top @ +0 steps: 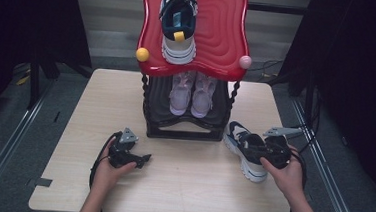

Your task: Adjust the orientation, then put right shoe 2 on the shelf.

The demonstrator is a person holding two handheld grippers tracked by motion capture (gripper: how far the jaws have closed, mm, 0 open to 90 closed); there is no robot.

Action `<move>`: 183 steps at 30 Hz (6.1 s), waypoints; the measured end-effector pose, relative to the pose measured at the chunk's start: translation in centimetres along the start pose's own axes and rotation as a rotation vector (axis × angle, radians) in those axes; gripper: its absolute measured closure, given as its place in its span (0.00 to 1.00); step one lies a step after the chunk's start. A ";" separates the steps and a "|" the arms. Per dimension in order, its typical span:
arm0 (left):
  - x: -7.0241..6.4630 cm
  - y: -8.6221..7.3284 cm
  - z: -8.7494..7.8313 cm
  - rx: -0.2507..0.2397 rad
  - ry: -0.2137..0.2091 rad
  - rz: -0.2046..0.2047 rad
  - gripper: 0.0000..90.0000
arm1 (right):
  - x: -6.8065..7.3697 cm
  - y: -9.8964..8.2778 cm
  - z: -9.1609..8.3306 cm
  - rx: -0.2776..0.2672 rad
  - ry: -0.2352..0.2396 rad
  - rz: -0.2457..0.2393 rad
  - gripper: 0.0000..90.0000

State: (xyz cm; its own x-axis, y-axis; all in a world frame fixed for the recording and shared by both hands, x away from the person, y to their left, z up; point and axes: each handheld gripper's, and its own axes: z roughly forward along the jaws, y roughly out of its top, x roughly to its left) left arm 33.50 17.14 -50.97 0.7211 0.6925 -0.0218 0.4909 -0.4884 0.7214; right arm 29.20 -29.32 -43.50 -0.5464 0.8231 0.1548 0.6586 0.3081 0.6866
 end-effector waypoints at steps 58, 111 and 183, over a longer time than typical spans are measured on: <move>0.0 -0.1 -0.1 -0.002 0.002 0.001 0.16 | 2.8 0.5 0.9 0.116 0.058 -0.050 0.77; 0.0 -0.2 -0.2 -0.003 -0.001 -0.001 0.16 | 5.2 5.0 4.2 0.678 0.143 -0.346 0.61; -0.1 -0.2 -0.2 -0.007 0.001 -0.002 0.16 | 6.6 10.2 -2.4 0.747 0.234 -0.511 0.83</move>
State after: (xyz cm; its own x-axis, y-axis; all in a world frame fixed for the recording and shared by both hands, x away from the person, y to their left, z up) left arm 33.30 17.26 -50.99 0.7197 0.6939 -0.0233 0.4895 -0.4833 0.7259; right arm 31.06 -21.89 -33.79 -0.8982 0.4113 0.1553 0.4274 0.8997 0.0892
